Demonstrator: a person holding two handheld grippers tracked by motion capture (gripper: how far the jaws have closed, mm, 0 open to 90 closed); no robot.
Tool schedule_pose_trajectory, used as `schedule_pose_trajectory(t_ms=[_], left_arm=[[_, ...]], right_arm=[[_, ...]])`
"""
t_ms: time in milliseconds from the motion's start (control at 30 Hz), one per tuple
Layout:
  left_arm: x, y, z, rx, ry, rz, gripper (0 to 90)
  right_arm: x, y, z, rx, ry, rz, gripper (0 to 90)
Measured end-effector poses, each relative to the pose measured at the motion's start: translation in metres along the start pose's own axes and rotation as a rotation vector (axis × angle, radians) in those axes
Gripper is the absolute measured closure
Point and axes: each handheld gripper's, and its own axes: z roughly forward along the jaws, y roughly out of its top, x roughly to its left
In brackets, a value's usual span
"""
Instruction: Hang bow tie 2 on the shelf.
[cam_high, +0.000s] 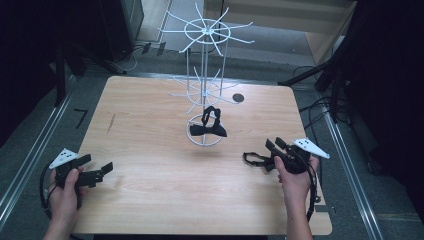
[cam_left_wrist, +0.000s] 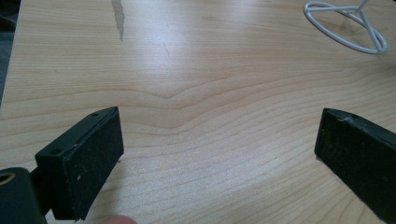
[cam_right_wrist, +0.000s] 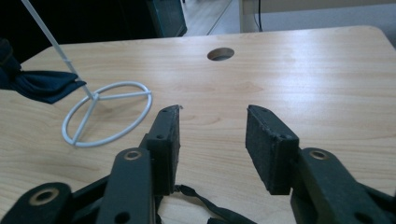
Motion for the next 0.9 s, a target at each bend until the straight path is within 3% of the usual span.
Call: schedule_pose_trajectory(t_ms=[900], left_arm=[[0.000, 0.000, 0.000, 0.001, -0.001, -0.001, 1.6]], right_arm=[[0.001, -0.027, 0.031, 0.187, 0.005, -0.050, 65.7]])
